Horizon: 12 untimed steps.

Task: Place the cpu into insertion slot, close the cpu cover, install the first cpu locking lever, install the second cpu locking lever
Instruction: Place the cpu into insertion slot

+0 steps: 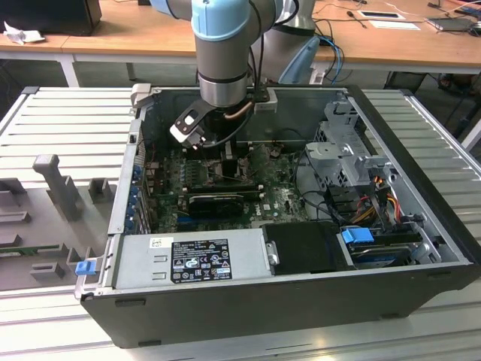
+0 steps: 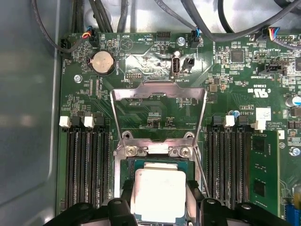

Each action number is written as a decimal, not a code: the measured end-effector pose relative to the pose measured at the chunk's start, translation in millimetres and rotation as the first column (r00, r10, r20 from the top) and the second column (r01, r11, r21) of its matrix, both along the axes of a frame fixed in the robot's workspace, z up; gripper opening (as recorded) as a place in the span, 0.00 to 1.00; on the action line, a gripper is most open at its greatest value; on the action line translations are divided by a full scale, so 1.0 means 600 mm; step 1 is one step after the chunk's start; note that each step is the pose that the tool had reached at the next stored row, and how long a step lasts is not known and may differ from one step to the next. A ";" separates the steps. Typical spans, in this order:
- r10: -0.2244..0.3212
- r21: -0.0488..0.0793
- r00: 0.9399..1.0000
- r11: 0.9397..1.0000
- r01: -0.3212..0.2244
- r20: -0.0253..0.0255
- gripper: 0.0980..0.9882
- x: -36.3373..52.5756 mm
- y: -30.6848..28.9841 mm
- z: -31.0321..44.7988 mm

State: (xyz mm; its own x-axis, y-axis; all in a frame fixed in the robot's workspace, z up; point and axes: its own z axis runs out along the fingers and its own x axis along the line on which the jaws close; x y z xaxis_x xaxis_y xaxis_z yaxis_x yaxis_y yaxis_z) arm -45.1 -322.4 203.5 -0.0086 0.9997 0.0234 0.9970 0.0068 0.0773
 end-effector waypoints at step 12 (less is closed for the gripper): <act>0.035 0.000 0.999 0.999 -0.035 0.000 0.56 0.000 -0.0014 -0.002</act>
